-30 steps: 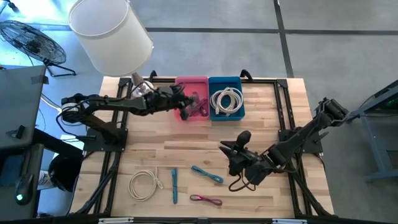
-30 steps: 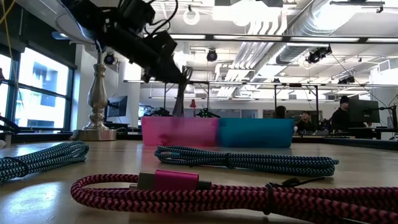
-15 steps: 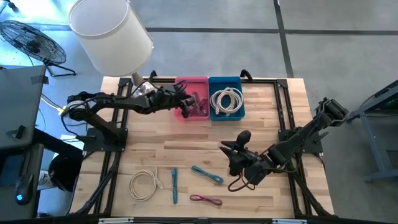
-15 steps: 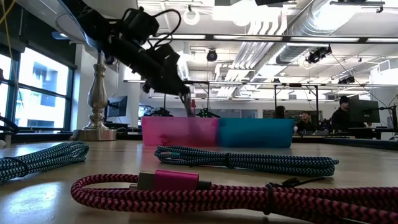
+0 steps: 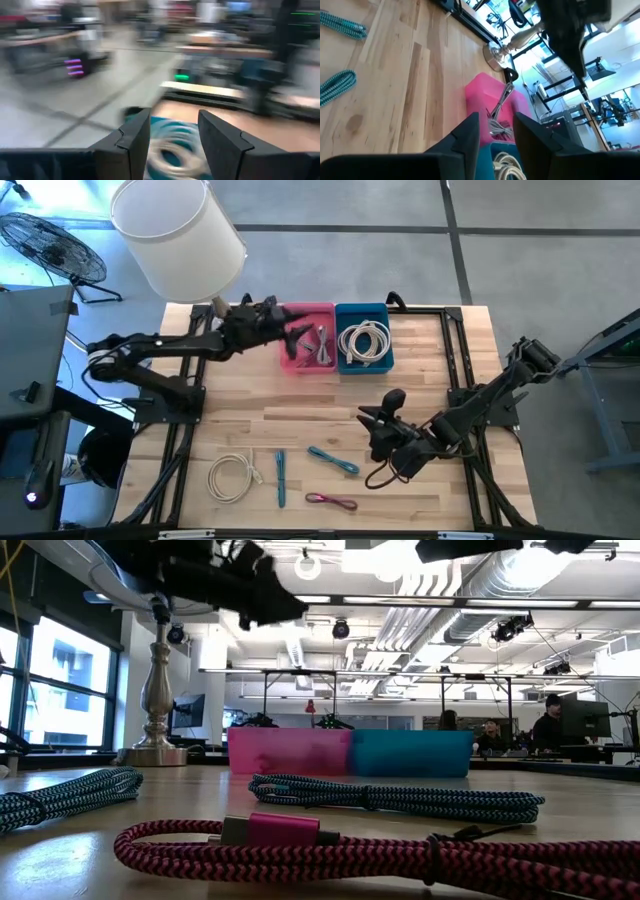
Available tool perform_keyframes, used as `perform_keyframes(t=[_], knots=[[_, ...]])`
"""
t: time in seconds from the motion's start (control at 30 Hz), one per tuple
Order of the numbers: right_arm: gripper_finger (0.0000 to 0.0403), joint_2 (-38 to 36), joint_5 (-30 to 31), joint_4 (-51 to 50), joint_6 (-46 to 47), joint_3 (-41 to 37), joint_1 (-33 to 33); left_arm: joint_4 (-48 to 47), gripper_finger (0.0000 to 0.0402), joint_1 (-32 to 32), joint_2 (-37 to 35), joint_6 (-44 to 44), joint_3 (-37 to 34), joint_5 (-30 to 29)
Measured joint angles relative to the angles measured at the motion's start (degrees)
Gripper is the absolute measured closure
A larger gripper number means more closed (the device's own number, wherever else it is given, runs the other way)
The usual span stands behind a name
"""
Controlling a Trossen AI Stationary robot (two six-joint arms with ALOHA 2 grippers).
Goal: Pick & Place USB Port
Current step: Put the right blue charger cable into the pink bin
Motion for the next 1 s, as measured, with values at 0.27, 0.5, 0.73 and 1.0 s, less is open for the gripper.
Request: perform_keyframes(t=[0.27, 0.5, 0.73, 1.0], knots=[[0.0292, 0.0, -1.3, -4.6, 2.6, 0.0, 0.1, -18.6, 0.0252, -7.0, -7.4, 9.7, 0.0, 23.5], [0.0292, 0.0, -10.6, -3.6, 3.5, 0.0, -0.6, -24.1, 0.0268, -19.9, -8.4, 13.9, 0.0, 14.3], [0.0292, 0.1, -37.8, -2.1, 15.3, 0.0, -4.6, -23.9, 0.0269, -28.7, -8.7, 15.5, 0.0, 6.9], [0.0292, 5.7, -47.4, -0.1, 25.5, 0.0, -7.0, -23.9, 0.0269, -30.2, -8.8, 16.7, 0.0, 3.9]])
